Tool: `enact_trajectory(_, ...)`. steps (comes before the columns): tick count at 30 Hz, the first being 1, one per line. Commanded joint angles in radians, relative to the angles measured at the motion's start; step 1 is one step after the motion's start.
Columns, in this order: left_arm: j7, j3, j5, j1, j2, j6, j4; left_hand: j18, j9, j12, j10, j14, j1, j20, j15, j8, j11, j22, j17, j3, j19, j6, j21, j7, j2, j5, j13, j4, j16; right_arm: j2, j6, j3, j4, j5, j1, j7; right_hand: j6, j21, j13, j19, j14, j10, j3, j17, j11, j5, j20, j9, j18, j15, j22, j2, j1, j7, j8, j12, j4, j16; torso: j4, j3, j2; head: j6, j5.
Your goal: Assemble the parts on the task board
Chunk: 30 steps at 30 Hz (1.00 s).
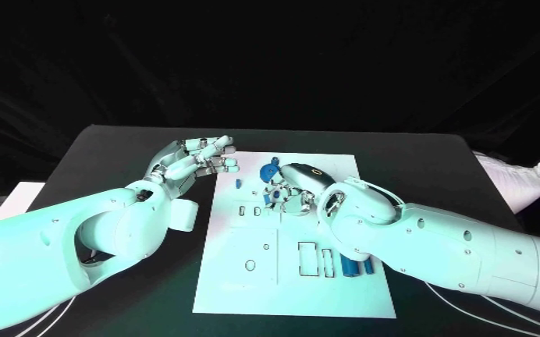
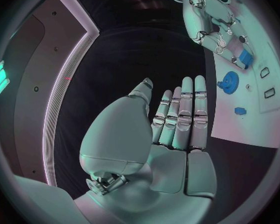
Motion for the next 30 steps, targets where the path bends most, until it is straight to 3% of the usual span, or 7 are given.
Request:
enact_trajectory(1,0.005,0.0,0.001,0.001,0.001,0.02,0.003,0.01,0.0,-0.003,0.004,0.003,0.0,0.001,0.005,-0.005,0.005,0.001,0.001,0.001,0.004,0.004,0.004,0.005,0.007,-0.003,0.0,-0.007,-0.004,0.007,0.053,-0.003,0.002,-0.059,-0.004,-0.042,0.021,0.001,-0.005,-0.003,0.087,0.035,0.001,0.182,-0.039,0.001,-0.004,0.013,-0.013,-0.002,0.014,0.027,-0.029,-0.018,0.004,-0.005,0.004,0.004,-0.0011,0.0017,0.001,-0.003,0.002)
enact_trajectory(13,0.002,0.0,0.001,0.001,0.002,0.023,0.005,0.01,0.0,-0.003,0.004,0.003,0.0,0.001,0.005,-0.005,0.005,0.001,0.001,0.001,0.004,0.004,0.004,0.005,0.007,-0.003,0.0,-0.007,-0.004,0.03,0.081,-0.011,-0.009,-0.079,-0.011,-0.058,0.021,0.001,-0.006,-0.003,0.087,0.034,-0.001,0.181,-0.039,0.002,-0.003,0.014,-0.013,-0.001,0.014,0.022,-0.038,-0.018,0.002,-0.008,0.005,0.003,-0.0011,0.0026,0.001,-0.01,0.004)
enact_trajectory(30,0.0,0.0,0.001,0.001,0.002,0.024,0.005,0.01,0.0,-0.003,0.004,0.003,0.0,0.001,0.005,-0.005,0.005,0.001,0.001,0.001,0.004,0.004,0.004,0.005,0.007,-0.003,0.0,-0.007,-0.004,0.032,0.121,-0.014,-0.016,-0.1,-0.015,-0.078,0.014,-0.001,-0.015,-0.004,0.086,0.026,-0.005,0.177,-0.037,0.001,-0.001,0.013,-0.012,0.001,0.012,0.005,-0.054,-0.014,-0.005,-0.025,0.006,0.001,-0.0015,0.0019,0.0,-0.018,0.003)
